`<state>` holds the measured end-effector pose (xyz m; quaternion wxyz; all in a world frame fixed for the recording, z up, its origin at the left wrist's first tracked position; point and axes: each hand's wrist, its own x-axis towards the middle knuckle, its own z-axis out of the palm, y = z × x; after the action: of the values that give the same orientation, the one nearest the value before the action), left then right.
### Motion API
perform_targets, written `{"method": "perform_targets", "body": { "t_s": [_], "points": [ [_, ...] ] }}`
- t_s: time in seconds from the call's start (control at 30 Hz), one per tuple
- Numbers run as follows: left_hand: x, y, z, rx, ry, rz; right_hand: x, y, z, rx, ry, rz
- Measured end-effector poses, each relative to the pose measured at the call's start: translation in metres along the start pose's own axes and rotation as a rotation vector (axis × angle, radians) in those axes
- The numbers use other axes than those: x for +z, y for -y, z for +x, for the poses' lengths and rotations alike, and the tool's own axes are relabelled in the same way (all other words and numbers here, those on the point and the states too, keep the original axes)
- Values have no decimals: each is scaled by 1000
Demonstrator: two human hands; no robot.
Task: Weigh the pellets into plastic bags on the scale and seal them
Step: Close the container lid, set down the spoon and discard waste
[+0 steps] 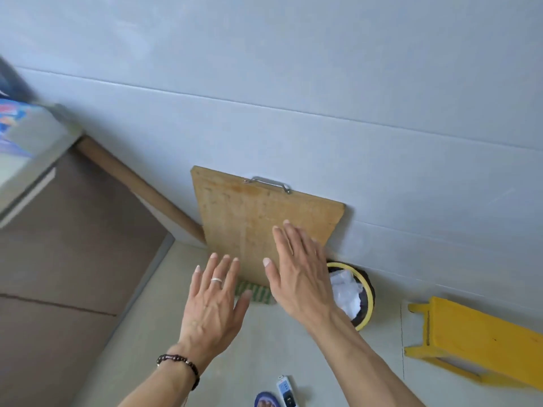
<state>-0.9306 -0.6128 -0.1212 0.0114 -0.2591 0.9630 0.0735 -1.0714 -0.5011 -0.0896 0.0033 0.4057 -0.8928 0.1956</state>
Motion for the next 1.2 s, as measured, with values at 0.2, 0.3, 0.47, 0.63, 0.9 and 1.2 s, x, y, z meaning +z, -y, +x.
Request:
{"method": "perform_targets", "body": {
  "t_s": [0.2, 0.3, 0.47, 0.63, 0.9, 1.2],
  "points": [
    [-90, 57, -71, -187, -208, -13, -56, 131, 12, -255, -58, 40],
    [-134, 87, -123, -295, -311, -7, -81, 203, 1, -384, -82, 62],
    [-206, 137, -236, -496, -489, 33, -124, 328, -42, -639, -133, 110],
    [-267, 179, -352, -715, -641, 80, -158, 443, -96, -911, -131, 195],
    [-292, 195, -537, -1102, -750, 215, -171, 601, -208, -1370, 34, 314],
    [-244, 126, -692, -1781, -661, 237, -160, 697, -378, -1860, 254, 430]
  ]
}}
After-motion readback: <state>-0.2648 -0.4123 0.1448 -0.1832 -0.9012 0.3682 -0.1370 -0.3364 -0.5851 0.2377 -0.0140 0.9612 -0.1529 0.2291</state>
